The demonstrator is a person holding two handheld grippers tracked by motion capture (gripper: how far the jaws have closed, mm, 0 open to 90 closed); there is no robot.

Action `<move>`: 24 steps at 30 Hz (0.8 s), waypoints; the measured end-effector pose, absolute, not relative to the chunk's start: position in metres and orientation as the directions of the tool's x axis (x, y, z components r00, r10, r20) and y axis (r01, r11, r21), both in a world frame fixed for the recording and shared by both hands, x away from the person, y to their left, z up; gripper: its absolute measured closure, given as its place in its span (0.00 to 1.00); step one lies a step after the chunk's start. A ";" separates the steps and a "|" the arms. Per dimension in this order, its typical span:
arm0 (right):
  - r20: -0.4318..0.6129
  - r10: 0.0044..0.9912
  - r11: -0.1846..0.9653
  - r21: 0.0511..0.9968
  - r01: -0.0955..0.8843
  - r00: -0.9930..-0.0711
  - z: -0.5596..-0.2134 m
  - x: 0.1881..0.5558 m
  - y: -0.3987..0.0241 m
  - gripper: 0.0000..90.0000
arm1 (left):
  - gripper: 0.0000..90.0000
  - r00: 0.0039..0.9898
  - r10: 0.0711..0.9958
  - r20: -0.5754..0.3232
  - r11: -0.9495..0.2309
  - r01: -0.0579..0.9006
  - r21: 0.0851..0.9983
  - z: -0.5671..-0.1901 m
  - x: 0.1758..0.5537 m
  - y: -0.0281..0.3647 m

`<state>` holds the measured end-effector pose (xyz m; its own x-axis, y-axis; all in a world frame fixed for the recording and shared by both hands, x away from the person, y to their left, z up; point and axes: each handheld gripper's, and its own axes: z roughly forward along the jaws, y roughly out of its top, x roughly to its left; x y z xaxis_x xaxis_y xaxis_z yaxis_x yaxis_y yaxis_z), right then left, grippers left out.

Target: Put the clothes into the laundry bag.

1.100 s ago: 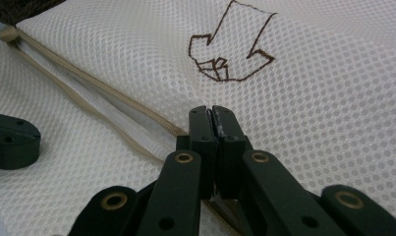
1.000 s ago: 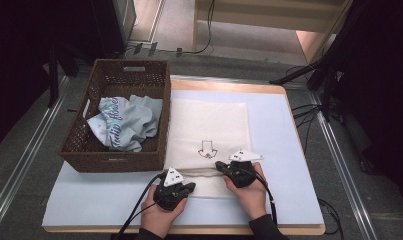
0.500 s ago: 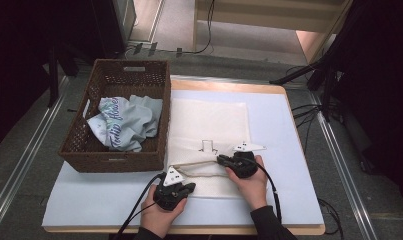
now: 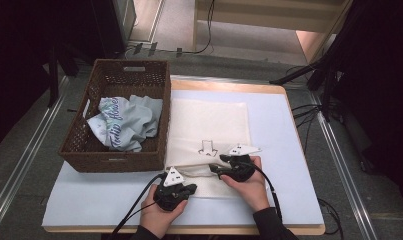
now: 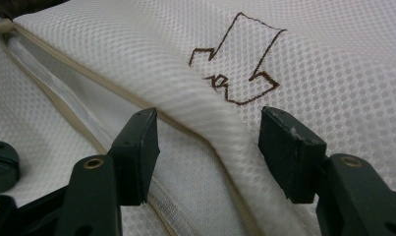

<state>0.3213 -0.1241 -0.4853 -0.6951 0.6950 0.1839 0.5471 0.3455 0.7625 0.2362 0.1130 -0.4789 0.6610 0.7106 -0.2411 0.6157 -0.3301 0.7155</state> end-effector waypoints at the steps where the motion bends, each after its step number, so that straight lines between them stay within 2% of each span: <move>1: 0.153 0.697 0.369 0.761 0.534 -0.700 -0.485 0.320 -0.122 0.44 | 0.98 0.662 0.708 -0.245 -0.330 0.617 0.715 -0.479 0.236 0.113; 3: 0.066 0.707 0.424 0.757 0.497 -0.704 -0.485 0.316 -0.115 0.45 | 0.97 0.663 0.707 -0.246 -0.329 0.617 0.715 -0.479 0.236 0.113; 6: 0.038 0.738 0.429 0.745 0.511 -0.674 -0.483 0.313 -0.108 0.49 | 0.97 0.661 0.710 -0.243 -0.329 0.617 0.715 -0.479 0.236 0.113; 8: 0.029 0.759 0.416 0.748 0.518 -0.651 -0.481 0.311 -0.109 0.68 | 0.97 0.661 0.711 -0.241 -0.331 0.617 0.714 -0.479 0.237 0.113; 10: 0.111 0.755 0.358 0.755 0.549 -0.646 -0.480 0.311 -0.118 0.80 | 0.98 0.660 0.709 -0.247 -0.327 0.619 0.714 -0.479 0.237 0.113; 13: 0.180 0.755 0.262 0.798 0.543 -0.630 -0.473 0.309 -0.132 0.82 | 0.98 0.661 0.709 -0.245 -0.329 0.619 0.714 -0.479 0.237 0.113; 16: 0.198 0.747 0.245 0.806 0.540 -0.634 -0.469 0.308 -0.138 0.72 | 0.98 0.656 0.710 -0.255 -0.321 0.624 0.712 -0.479 0.237 0.113; 20: 0.185 0.711 0.320 0.774 0.546 -0.678 -0.472 0.308 -0.138 0.50 | 0.98 0.655 0.711 -0.256 -0.319 0.625 0.712 -0.479 0.237 0.113; 24: 0.139 0.735 0.370 0.738 0.564 -0.664 -0.479 0.307 -0.132 0.27 | 0.97 0.657 0.712 -0.248 -0.325 0.621 0.714 -0.479 0.237 0.113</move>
